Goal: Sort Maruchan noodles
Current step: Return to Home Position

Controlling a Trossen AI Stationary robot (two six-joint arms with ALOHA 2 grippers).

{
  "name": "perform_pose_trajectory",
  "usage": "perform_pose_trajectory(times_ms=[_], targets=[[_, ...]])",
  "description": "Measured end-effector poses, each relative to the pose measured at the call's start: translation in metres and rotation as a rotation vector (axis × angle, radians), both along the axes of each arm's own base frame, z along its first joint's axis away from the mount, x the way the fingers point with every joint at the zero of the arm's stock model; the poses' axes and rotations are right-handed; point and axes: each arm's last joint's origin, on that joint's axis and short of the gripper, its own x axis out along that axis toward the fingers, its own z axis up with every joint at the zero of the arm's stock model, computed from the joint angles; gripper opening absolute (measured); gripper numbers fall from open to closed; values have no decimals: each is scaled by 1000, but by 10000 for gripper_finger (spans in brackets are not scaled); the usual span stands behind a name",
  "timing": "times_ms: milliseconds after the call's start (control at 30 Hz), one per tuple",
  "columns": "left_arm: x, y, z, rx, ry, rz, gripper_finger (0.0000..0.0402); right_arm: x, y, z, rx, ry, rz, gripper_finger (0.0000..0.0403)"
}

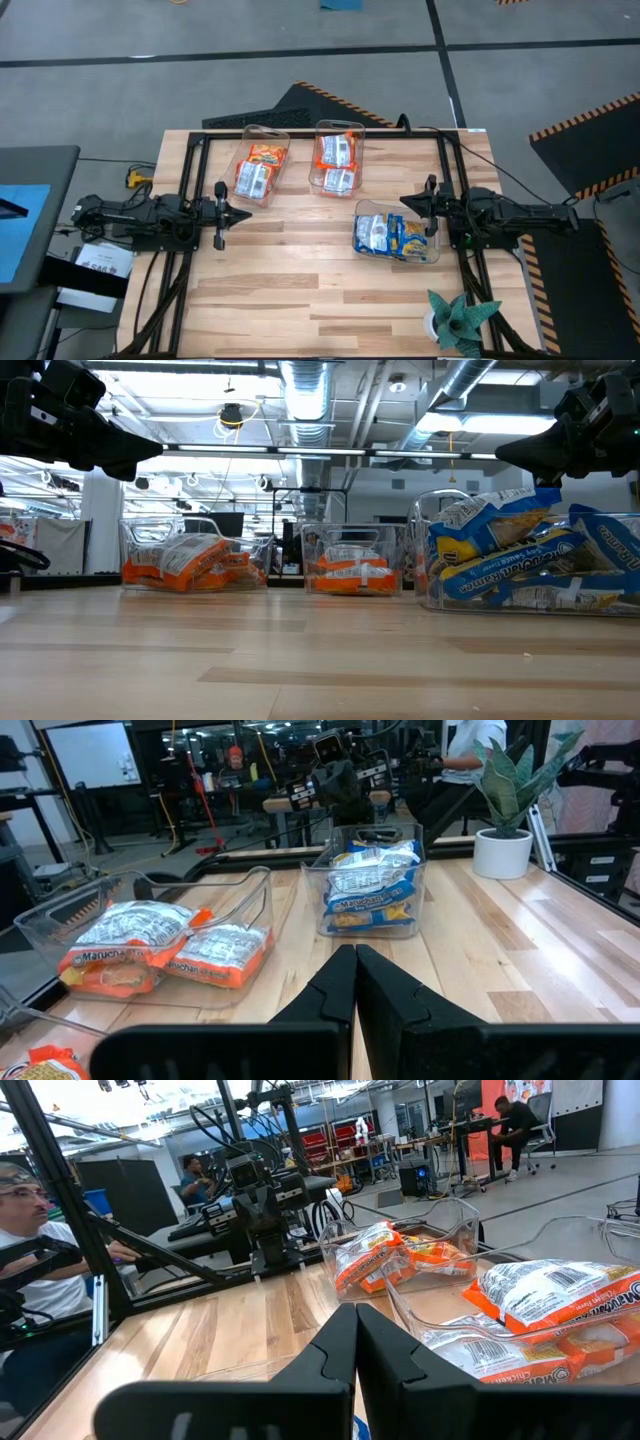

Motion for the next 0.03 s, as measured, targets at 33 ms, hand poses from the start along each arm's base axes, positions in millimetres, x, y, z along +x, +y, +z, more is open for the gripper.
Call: perform_pose_trajectory(times_ms=[33], targets=[[0,0,0,1,0,0,0,0,0,0,0,0,0,31]])
